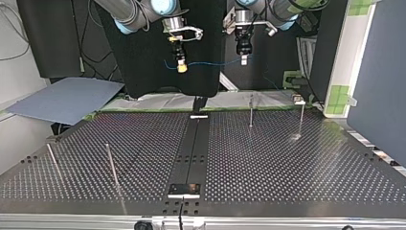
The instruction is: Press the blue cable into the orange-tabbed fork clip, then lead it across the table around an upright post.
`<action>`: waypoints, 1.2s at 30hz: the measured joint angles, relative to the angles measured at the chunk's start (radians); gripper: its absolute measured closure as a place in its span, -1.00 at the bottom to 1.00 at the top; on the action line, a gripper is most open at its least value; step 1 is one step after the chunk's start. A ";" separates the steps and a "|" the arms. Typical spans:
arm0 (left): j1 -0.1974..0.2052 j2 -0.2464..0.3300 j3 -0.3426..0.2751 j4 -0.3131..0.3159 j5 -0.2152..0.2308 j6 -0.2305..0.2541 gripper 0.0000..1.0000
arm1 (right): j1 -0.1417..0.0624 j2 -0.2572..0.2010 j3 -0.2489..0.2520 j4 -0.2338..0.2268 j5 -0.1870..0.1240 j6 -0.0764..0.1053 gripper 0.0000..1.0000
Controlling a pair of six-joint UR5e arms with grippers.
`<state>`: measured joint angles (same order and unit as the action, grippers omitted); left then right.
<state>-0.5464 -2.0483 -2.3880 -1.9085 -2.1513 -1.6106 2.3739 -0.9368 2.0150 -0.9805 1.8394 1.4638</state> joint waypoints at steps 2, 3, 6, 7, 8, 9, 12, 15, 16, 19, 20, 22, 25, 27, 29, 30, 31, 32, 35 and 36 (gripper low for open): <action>0.000 0.000 0.000 0.000 0.000 0.000 1.00 | 0.000 0.000 0.000 0.000 0.000 0.000 1.00; 0.000 0.000 0.000 0.000 0.000 0.000 1.00 | 0.000 0.000 0.000 0.000 0.000 0.000 1.00; 0.000 0.000 0.000 0.000 0.000 0.000 1.00 | 0.000 0.000 0.000 0.000 0.000 0.000 1.00; 0.000 0.000 0.000 0.000 0.000 0.000 1.00 | 0.000 0.000 0.000 0.000 0.000 0.000 1.00; 0.000 0.000 0.000 0.000 0.000 0.000 1.00 | 0.000 0.000 0.000 0.000 0.000 0.000 1.00; 0.000 0.000 0.000 0.000 0.000 0.000 1.00 | 0.000 0.000 0.000 0.000 0.000 0.000 1.00; 0.000 0.000 0.000 0.000 0.000 0.000 1.00 | 0.000 0.000 0.000 0.000 0.000 0.000 1.00; 0.000 0.000 0.000 0.000 0.000 0.000 1.00 | 0.000 0.000 0.000 0.000 0.000 0.000 1.00; 0.000 0.000 0.000 0.000 0.000 0.000 1.00 | 0.000 0.000 0.000 0.000 0.000 0.000 1.00; 0.000 0.000 0.000 0.000 0.000 0.000 1.00 | 0.000 0.000 0.000 0.000 0.000 0.000 1.00; 0.000 0.000 0.000 0.000 0.000 0.000 1.00 | 0.000 0.000 0.000 0.000 0.000 0.000 1.00; 0.000 0.000 0.000 0.000 0.000 0.000 1.00 | 0.000 0.000 0.000 0.000 0.000 0.000 1.00; 0.000 0.000 0.000 0.000 0.000 0.000 1.00 | 0.000 0.000 0.000 0.000 0.000 0.000 1.00; 0.001 0.001 0.000 -0.001 0.001 0.001 1.00 | 0.000 0.000 0.000 0.000 0.000 0.000 1.00; 0.008 0.008 0.003 -0.008 0.008 0.008 1.00 | 0.002 -0.001 -0.002 0.002 0.002 0.001 1.00; 0.012 0.013 0.005 -0.013 0.013 0.013 1.00 | 0.006 -0.005 -0.006 0.006 0.006 0.003 1.00; 0.016 0.018 0.007 -0.018 0.018 0.018 1.00 | 0.010 -0.009 -0.010 0.010 0.010 0.005 1.00; 0.019 0.025 0.012 -0.025 0.023 0.024 1.00 | 0.015 -0.015 -0.015 0.015 0.015 0.008 1.00; 0.022 0.050 0.029 -0.050 0.033 0.025 1.00 | 0.036 -0.037 -0.025 0.037 0.037 0.027 1.00; 0.024 0.058 0.032 -0.057 0.036 0.022 1.00 | 0.041 -0.047 -0.027 0.048 0.047 0.037 1.00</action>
<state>-0.5226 -1.9907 -2.3556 -1.9658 -2.1153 -1.5886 2.4152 -0.9842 1.9882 -0.9330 1.8866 1.5008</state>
